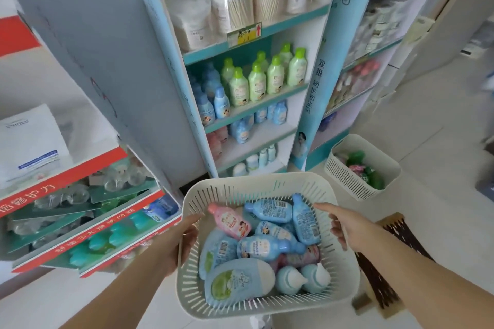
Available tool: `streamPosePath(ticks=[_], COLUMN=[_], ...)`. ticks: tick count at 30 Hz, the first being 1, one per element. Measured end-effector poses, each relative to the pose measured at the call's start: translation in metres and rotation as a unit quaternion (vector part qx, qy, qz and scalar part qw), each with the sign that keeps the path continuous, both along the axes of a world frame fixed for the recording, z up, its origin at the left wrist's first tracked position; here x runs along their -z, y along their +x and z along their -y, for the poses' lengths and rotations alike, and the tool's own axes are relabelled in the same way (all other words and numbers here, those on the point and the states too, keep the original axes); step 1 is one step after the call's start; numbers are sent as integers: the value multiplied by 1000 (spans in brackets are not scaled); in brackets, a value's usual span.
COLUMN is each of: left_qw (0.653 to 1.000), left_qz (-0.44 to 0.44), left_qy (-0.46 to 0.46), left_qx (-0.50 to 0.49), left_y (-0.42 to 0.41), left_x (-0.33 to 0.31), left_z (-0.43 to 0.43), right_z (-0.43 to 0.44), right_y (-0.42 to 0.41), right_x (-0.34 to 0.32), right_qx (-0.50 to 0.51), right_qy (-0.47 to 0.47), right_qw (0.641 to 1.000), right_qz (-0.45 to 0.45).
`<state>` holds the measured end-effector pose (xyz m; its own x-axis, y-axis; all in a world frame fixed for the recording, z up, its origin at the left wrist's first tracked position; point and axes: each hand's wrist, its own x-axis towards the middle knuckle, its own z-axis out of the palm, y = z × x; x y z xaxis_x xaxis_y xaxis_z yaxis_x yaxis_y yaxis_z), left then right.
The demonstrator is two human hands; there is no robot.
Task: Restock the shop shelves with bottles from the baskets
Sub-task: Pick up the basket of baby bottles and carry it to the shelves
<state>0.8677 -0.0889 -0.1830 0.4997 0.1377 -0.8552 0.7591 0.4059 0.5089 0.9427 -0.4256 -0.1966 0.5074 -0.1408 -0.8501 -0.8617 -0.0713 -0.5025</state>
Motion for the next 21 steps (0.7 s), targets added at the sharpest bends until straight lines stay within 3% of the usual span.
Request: streamPosePath(ticks=[11, 21], left_qw=[997, 984], left_qz=[-6, -23], left_qy=[-37, -25], left_qx=[-61, -177], left_y=[87, 111], left_x=[16, 23], left_z=[18, 55], right_z=[13, 17], right_y=[115, 208], right_x=[12, 28], right_qx=[20, -95], right_qy=[-6, 4], right_qw=[1000, 995], right_qz=[-8, -32])
